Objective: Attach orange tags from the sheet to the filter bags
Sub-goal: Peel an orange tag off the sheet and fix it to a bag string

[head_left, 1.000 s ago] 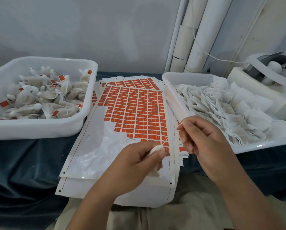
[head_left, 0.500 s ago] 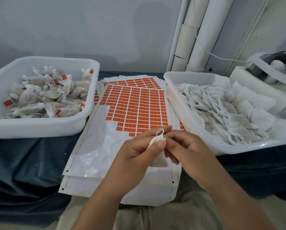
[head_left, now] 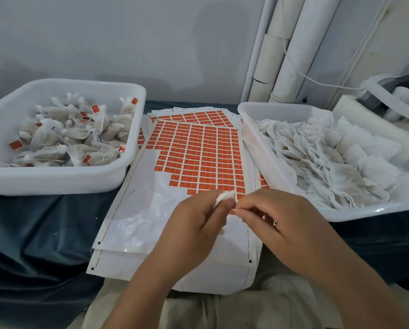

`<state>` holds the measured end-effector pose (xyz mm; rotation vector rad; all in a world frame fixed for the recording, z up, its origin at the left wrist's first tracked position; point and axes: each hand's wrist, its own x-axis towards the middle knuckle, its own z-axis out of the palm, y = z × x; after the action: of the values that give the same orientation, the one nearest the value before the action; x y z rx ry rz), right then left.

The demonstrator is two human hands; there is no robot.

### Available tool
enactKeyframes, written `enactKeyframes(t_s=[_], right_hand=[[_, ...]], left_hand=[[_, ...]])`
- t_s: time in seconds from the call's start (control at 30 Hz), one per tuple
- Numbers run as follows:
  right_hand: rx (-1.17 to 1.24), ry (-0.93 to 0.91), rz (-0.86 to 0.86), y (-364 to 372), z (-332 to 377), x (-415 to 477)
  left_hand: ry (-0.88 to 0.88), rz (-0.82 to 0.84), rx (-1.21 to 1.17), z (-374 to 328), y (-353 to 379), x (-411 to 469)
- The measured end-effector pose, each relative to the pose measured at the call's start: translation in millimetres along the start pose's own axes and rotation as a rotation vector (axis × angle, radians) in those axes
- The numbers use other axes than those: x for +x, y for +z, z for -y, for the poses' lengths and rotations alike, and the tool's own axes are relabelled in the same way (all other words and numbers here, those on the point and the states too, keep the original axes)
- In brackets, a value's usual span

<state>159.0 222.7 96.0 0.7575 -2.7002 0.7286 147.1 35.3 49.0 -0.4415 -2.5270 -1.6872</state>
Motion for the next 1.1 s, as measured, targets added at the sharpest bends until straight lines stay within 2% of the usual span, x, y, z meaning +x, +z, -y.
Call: enactKeyframes(t_s=[0.13,0.27,0.33,0.43,0.53,0.67,0.83,0.93,1.1], right_hand=[[-0.14,-0.126,-0.099,-3.6,0.9,-0.2],[-0.062,-0.193,-0.099,-2.0,0.7,1.0],[0.038,-0.124,-0.057,-2.2,2.6,1.9],[0.258,0.086,-0.002,-4.3,-0.6,4.5],[0.507,0.254,0.072,-7.2,-10.8,5.4],[0.677,0.292,0.101,-9.8,-12.6,5.0],[0.455,0.072,-0.032,-6.7,-5.8,3.5],[0.312,-0.061,-0.023,-10.3,-5.2,1.6],[0.139,-0.047,0.04,-15.4,-9.9,-2.3]], left_hand=[[0.037,0.179,0.087,3.9,-1.9,-3.6],[0.041,0.307,0.058,2.6,-4.9,-8.4],[0.075,0.34,0.051,-0.4,-4.3,-9.6],[0.108,0.371,0.019,-3.6,-2.0,-9.8],[0.058,0.39,-0.139,-4.7,-2.5,-9.5],[0.033,0.352,-0.309,-2.5,-5.5,-8.1],[-0.054,0.294,-0.42,0.5,-6.8,-6.8],[-0.083,0.288,-0.449,1.6,-5.9,-5.9],[-0.143,0.301,-0.341,5.4,-8.8,-4.1]])
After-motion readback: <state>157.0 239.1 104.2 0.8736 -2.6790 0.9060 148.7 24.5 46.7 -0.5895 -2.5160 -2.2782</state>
